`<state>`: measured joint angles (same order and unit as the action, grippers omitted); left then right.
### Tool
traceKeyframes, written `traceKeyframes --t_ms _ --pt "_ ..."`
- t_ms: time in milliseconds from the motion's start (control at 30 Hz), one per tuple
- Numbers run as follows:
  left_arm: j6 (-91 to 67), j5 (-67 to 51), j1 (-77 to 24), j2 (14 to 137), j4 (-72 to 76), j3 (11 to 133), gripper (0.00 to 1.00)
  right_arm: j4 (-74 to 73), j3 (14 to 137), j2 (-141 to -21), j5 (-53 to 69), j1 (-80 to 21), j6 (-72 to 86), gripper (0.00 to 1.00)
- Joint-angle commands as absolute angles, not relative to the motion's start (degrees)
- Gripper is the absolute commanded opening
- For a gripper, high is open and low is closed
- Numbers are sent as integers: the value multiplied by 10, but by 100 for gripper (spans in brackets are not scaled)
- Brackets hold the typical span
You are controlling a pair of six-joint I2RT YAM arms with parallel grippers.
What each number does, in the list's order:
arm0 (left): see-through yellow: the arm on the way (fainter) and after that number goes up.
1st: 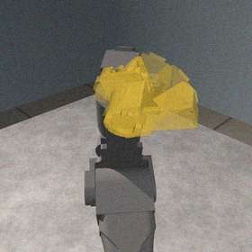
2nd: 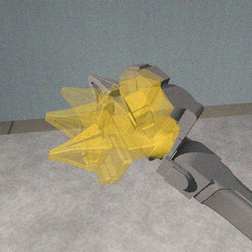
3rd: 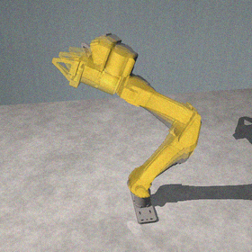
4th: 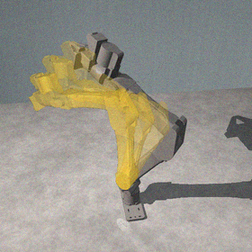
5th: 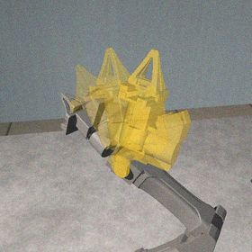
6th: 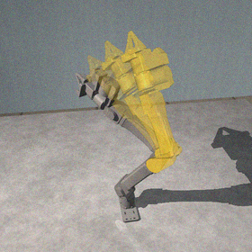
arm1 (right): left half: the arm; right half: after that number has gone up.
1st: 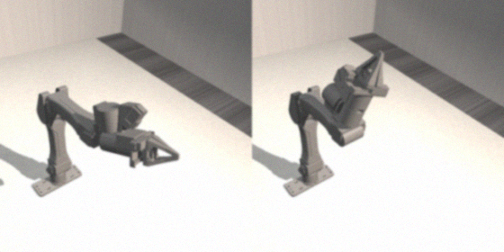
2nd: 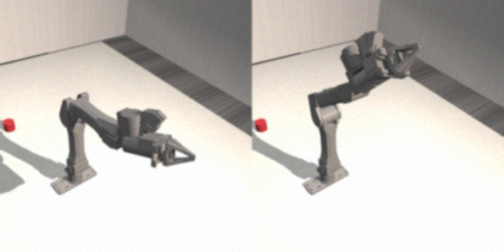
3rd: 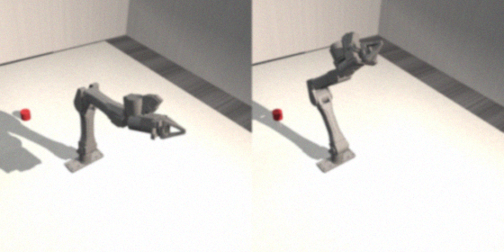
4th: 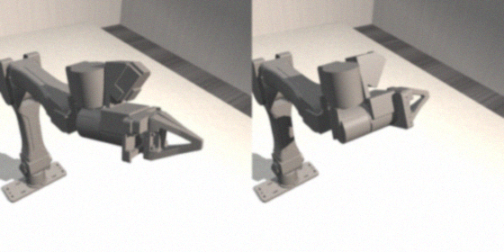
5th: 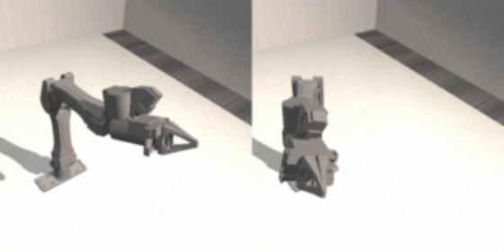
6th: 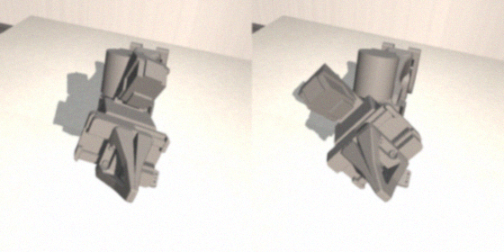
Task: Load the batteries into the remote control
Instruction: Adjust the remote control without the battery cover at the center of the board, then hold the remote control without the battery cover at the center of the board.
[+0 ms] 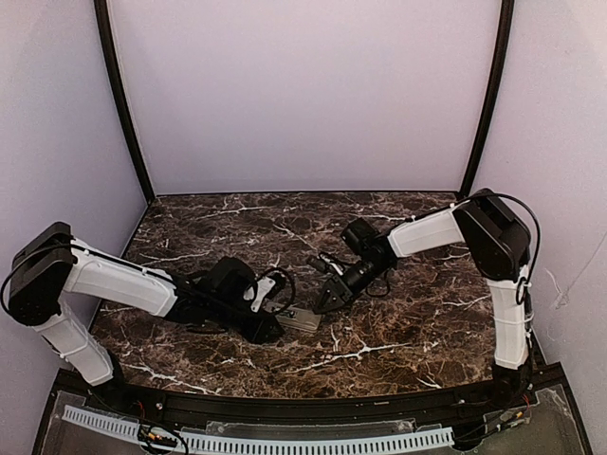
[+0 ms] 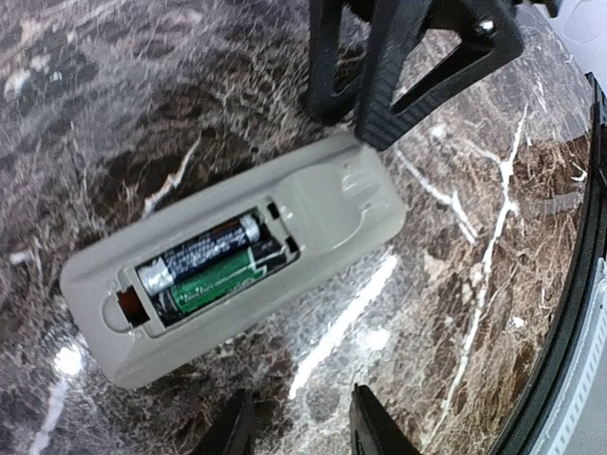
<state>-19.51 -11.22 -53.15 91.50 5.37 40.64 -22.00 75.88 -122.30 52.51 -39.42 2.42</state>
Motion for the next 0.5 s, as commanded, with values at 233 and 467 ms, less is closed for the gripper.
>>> traceKeyframes --t_ms 233,467 --pt "-132 -16 -539 909 -105 532 34 -220 767 -1219 453 -412 26 38" --pt "-127 18 -554 945 -134 574 33 -225 767 -1215 457 -433 23 35"
